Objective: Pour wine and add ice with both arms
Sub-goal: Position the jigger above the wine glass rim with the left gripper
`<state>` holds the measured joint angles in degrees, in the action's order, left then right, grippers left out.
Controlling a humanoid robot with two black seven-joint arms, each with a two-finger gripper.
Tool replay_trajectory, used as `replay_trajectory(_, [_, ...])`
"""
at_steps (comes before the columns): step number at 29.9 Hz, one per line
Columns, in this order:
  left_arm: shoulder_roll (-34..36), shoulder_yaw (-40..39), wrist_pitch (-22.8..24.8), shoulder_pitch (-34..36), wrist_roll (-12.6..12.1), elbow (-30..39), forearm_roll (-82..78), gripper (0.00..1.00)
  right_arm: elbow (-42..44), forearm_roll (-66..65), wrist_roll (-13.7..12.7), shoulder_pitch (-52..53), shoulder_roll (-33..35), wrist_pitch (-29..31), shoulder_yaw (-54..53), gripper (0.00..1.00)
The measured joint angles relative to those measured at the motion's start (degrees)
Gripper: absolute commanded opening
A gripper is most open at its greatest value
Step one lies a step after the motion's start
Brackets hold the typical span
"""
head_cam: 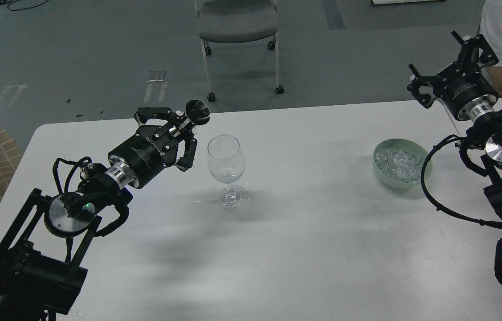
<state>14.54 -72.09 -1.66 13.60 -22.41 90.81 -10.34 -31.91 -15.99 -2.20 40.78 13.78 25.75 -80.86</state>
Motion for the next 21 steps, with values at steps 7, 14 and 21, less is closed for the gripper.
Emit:
replay_trajectory(7, [0.2,0.0,-0.3,1.0,-0.1,-0.4,-2.0,0.12,0.0,0.0,0.0,-0.1,0.0,0.0,0.0,1.0])
replay_trajectory(14, [0.6,0.1,0.4,0.8,-0.2,-0.6,-2.5,0.12,0.0,0.0,0.0,-0.1,0.0,0.0,0.0,1.0])
replay_trajectory(21, [0.5,1.9,0.4,0.8,-0.2,-0.3,-5.6,0.12,0.0,0.0,0.0,0.1,0.0,0.1,-0.1,1.0])
